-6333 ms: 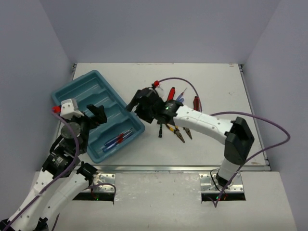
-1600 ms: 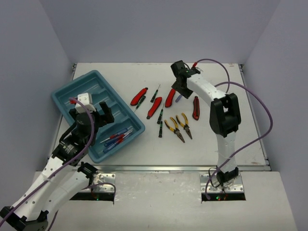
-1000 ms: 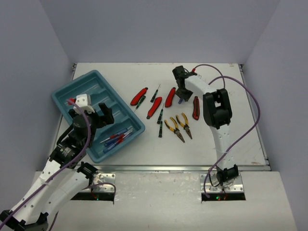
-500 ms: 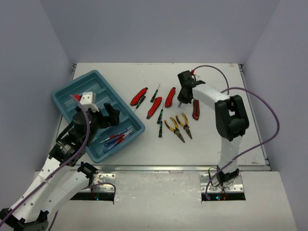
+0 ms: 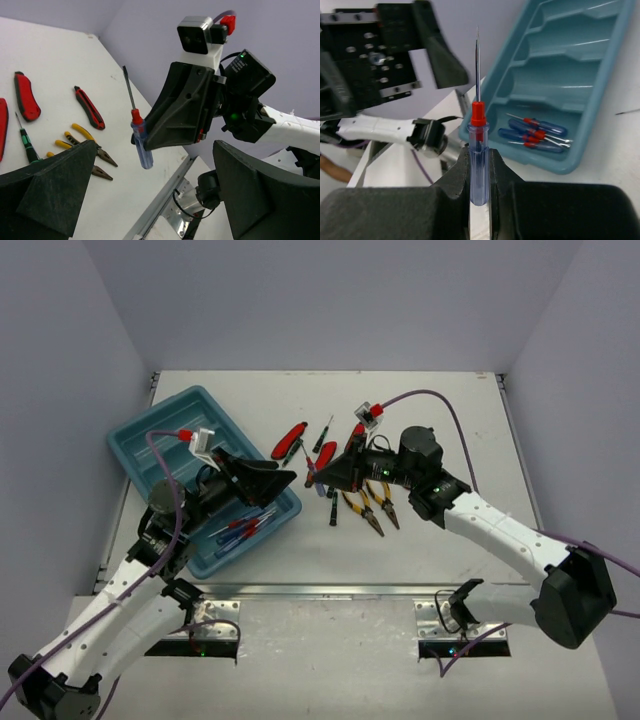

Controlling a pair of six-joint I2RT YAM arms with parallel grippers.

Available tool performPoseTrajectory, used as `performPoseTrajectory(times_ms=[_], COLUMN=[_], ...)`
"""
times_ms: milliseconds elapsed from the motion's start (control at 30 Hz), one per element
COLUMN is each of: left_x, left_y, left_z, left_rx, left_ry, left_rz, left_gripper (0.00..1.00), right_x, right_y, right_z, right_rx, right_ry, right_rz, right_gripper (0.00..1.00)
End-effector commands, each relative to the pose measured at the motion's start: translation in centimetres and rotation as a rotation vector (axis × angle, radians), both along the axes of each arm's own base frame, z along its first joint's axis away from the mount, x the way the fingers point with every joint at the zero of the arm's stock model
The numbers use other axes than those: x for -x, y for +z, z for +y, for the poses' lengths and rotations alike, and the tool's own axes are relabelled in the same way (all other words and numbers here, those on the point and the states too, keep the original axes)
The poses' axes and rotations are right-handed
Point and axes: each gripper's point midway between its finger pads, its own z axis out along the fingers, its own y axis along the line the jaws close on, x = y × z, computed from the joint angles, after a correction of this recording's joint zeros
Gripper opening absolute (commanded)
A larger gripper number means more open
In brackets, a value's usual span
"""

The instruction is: Sort the tools into containers

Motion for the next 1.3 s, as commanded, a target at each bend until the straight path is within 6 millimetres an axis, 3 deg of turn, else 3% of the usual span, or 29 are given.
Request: performPoseTrajectory(times_ms=[0, 133, 233, 367, 433, 500, 533, 667, 700, 733, 767, 800, 900, 967, 1033, 1100, 1167, 1267], left_x=[2.3, 1.4, 1.2, 1.1, 1.1, 1.0, 1.0, 0.5, -0.1, -0.7, -1.2, -2.7, -5.2, -6.5, -7.1, -7.3, -7.4, -7.3], left_y=[5.1, 3.9, 3.3, 3.0, 2.7, 2.3, 2.1, 1.6, 1.3, 0.7, -0.1, -0.6, -3.0, -4.5, -5.6, -8.0, -10.2, -12.5], left_z=[-0.5, -0.9, -1.2, -1.8, -2.2, -2.5, -2.5, -2.4, -2.0, -1.7, -1.3, 0.1, 4.2, 7.5, 10.0, 11.6, 11.6, 11.1], left_rx=[0.127, 0.096, 0.096, 0.085, 0.075, 0.064, 0.057, 0.018, -0.008, -0.041, -0.083, -0.125, -0.423, -0.635, -0.767, -0.904, -0.988, -1.033], left_ry=[-0.098, -0.090, -0.100, -0.128, -0.141, -0.149, -0.150, -0.124, -0.085, -0.048, -0.015, 0.098, 0.312, 0.455, 0.559, 0.597, 0.561, 0.506], left_rz=[-0.174, -0.128, -0.115, -0.105, -0.091, -0.077, -0.071, -0.058, -0.042, -0.013, 0.040, 0.069, 0.099, 0.140, 0.193, 0.257, 0.300, 0.341], left_gripper=[0.94, 0.89, 0.83, 0.65, 0.46, 0.13, 0.03, 0.00, 0.00, 0.00, 0.00, 0.00, 0.00, 0.00, 0.00, 0.00, 0.00, 0.00], right_x=[3.2, 5.1, 5.4, 5.9, 5.9, 5.7, 5.5, 4.4, 4.1, 3.7, 3.4, 2.7, -1.4, -2.0, -2.1, -2.1, -2.3, -2.2], right_y=[3.8, 4.5, 4.3, 4.2, 4.5, 4.5, 4.6, 4.1, 3.8, 3.2, 2.2, 1.6, -2.5, -5.8, -6.2, -7.6, -8.0, -8.0], right_z=[1.2, 2.4, 3.2, 4.2, 4.4, 4.5, 4.5, 4.4, 4.3, 4.1, 3.8, 3.4, -0.9, -4.7, -8.3, -11.1, -14.4, -16.6], right_rx=[-0.100, -0.110, -0.111, -0.115, -0.118, -0.117, -0.115, -0.091, -0.077, -0.055, -0.016, 0.017, 0.235, 0.376, 0.417, 0.455, 0.494, 0.524], right_ry=[0.151, 0.205, 0.230, 0.260, 0.262, 0.253, 0.246, 0.182, 0.156, 0.129, 0.102, 0.053, -0.275, -0.404, -0.529, -0.616, -0.732, -0.787], right_rz=[-0.070, -0.105, -0.096, -0.088, -0.094, -0.094, -0.095, -0.080, -0.077, -0.068, -0.047, -0.035, 0.005, 0.023, -0.002, 0.017, 0.040, 0.047], right_gripper=[0.00, 0.00, 0.00, 0.00, 0.00, 0.00, 0.00, 0.02, 0.28, 0.59, 0.98, 0.99, 0.99, 0.99, 0.99, 0.99, 0.99, 0.99])
